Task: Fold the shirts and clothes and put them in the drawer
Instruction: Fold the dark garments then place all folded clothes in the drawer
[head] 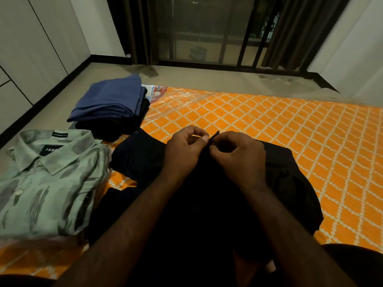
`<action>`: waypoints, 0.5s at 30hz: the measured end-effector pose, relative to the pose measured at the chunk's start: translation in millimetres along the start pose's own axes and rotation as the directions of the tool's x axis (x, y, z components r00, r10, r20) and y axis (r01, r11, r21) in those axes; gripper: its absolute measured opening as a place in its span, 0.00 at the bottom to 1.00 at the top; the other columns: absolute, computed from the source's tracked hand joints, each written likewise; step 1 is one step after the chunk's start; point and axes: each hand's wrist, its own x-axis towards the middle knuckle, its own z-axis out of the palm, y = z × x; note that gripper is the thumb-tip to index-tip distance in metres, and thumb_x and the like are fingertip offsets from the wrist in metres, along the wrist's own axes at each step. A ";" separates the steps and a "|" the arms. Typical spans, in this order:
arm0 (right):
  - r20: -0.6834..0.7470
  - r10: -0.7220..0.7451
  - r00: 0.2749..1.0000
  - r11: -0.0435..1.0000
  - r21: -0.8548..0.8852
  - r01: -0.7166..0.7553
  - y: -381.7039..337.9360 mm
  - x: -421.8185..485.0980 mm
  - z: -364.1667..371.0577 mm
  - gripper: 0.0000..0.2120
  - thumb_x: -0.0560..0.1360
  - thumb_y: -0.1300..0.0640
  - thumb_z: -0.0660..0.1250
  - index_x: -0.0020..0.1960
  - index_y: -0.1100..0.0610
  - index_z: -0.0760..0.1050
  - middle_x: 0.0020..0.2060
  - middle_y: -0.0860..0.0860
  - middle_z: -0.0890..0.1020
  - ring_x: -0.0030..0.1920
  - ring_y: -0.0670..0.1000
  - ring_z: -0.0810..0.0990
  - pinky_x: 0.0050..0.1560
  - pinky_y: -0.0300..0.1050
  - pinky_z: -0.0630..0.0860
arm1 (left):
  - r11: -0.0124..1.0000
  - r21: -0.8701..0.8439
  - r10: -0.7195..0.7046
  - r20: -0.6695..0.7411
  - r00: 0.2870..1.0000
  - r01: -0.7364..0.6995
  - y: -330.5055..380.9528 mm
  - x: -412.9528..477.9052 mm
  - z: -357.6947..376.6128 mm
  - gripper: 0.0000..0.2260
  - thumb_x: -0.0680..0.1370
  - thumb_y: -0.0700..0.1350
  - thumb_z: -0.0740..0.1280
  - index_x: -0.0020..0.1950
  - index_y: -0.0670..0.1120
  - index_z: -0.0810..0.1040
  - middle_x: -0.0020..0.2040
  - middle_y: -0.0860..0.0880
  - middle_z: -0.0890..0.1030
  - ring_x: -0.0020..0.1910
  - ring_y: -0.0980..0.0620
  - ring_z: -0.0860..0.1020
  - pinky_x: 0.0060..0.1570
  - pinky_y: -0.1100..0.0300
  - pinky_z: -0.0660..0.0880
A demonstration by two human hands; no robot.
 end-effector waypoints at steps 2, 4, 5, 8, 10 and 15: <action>-0.059 0.121 0.991 0.991 0.057 -0.118 0.1 2.3 -1.8 0.06 0.68 0.49 0.74 0.45 0.46 0.86 0.40 0.41 0.85 0.43 0.41 0.83 0.49 0.49 0.82 | 0.913 0.351 0.255 -0.091 0.963 -0.209 2.0 -4.4 1.7 0.02 0.79 0.45 0.70 0.50 0.50 0.81 0.44 0.53 0.81 0.42 0.55 0.79 0.43 0.57 0.76; -0.077 0.262 0.962 0.953 0.177 -0.245 1.7 5.2 -4.8 0.05 0.68 0.53 0.75 0.44 0.46 0.86 0.39 0.40 0.86 0.42 0.39 0.84 0.51 0.49 0.83 | 0.792 0.514 0.403 -0.038 0.914 -0.328 4.7 -8.5 5.6 0.03 0.78 0.45 0.69 0.52 0.50 0.80 0.44 0.51 0.78 0.43 0.52 0.76 0.42 0.56 0.72; -0.071 0.301 0.951 0.936 0.213 -0.281 2.9 5.9 -6.0 0.05 0.68 0.54 0.76 0.44 0.47 0.86 0.38 0.40 0.86 0.42 0.39 0.84 0.51 0.49 0.83 | 0.775 0.517 0.400 0.043 0.916 -0.363 5.1 -10.3 9.4 0.05 0.78 0.45 0.68 0.52 0.50 0.80 0.44 0.51 0.79 0.44 0.51 0.76 0.43 0.55 0.72; -0.043 0.354 0.934 0.909 0.251 -0.333 1.2 5.4 -10.0 0.02 0.69 0.54 0.76 0.41 0.48 0.86 0.36 0.41 0.86 0.40 0.39 0.84 0.49 0.49 0.84 | 0.809 0.484 0.269 0.201 0.942 -0.334 -0.4 -18.6 26.7 0.11 0.75 0.46 0.68 0.57 0.48 0.77 0.50 0.49 0.80 0.49 0.49 0.77 0.48 0.52 0.75; -0.023 0.352 0.936 0.909 0.247 -0.336 -2.7 4.4 -11.7 0.02 0.69 0.54 0.76 0.37 0.49 0.86 0.34 0.41 0.85 0.38 0.41 0.84 0.45 0.49 0.84 | 0.871 0.397 0.245 0.159 0.956 -0.289 -7.1 -24.7 34.3 0.16 0.72 0.49 0.69 0.57 0.47 0.75 0.51 0.49 0.78 0.50 0.51 0.76 0.48 0.55 0.74; 0.059 0.309 0.949 0.926 0.210 -0.315 -6.1 3.6 -10.4 0.04 0.70 0.54 0.76 0.37 0.49 0.86 0.33 0.42 0.85 0.37 0.41 0.84 0.43 0.47 0.84 | 0.913 0.275 0.330 -0.061 0.942 -0.302 -15.5 -27.1 34.7 0.10 0.71 0.42 0.75 0.49 0.45 0.77 0.45 0.51 0.78 0.43 0.59 0.73 0.42 0.69 0.68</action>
